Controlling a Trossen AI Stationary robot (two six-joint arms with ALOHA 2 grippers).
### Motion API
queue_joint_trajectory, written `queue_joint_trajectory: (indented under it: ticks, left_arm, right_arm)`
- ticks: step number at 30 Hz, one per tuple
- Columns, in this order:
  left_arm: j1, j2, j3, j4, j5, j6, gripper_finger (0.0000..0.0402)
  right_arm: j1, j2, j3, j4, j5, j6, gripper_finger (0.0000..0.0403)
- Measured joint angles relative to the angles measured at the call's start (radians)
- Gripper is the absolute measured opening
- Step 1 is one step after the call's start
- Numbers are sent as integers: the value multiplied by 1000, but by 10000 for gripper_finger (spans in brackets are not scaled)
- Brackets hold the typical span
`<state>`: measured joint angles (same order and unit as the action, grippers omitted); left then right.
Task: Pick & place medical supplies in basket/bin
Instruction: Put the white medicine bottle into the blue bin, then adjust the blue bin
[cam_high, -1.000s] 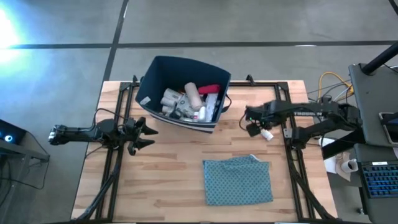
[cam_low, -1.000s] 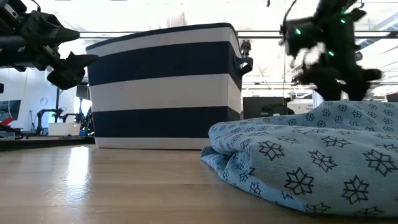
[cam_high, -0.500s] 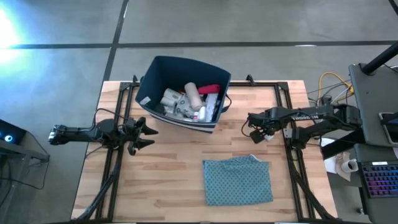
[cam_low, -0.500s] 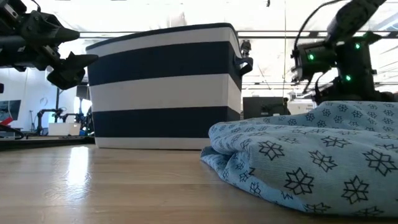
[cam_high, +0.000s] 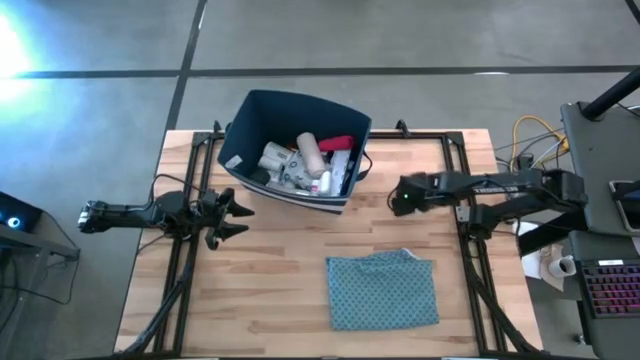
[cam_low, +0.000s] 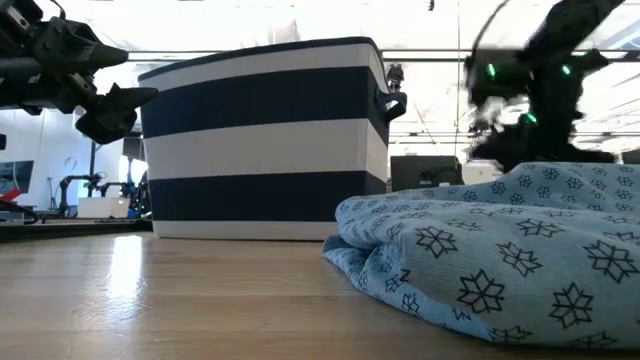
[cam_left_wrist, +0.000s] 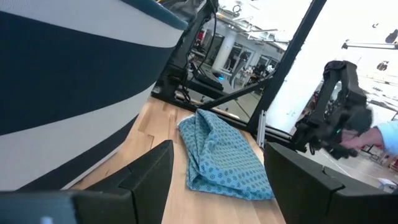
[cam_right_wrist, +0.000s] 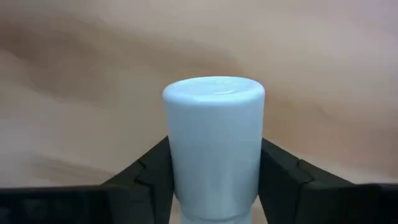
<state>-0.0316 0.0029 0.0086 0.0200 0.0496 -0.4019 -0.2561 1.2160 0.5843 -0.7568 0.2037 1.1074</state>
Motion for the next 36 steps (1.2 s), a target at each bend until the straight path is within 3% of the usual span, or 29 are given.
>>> queue_joint_trajectory:
  ticks: [5, 8, 11, 13, 18, 24, 29, 32, 36]
  left_arm:
    - [0, 0, 0, 0, 0, 0, 230]
    - [0, 0, 0, 0, 0, 0, 230]
    - [0, 0, 0, 0, -1, 0, 230]
    - [0, 0, 0, 0, -1, 0, 230]
    - [0, 0, 0, 0, 0, 0, 230]
    - [0, 0, 0, 0, -1, 0, 230]
    - [0, 0, 0, 0, -1, 0, 230]
    - [0, 0, 0, 0, 0, 0, 230]
    - [1, 0, 0, 0, 0, 0, 230]
  right_arm:
    - [1, -116, 148, 148, 246, 61, 160]
    - [1, -150, 258, 293, 411, -11, 169]
    - [-16, -117, 376, 524, 425, -236, 187]
    - [-39, -49, 473, 582, 336, -360, 189]
    - [-68, 213, 738, 497, 106, -515, 189]
    - [-62, 480, 1027, 239, 81, -643, 222]
    - [-43, 588, 1168, 78, 237, -755, 269]
    - [-25, 598, 1200, 73, 373, -812, 294]
    - [-18, 575, 1209, 56, 478, -847, 315]
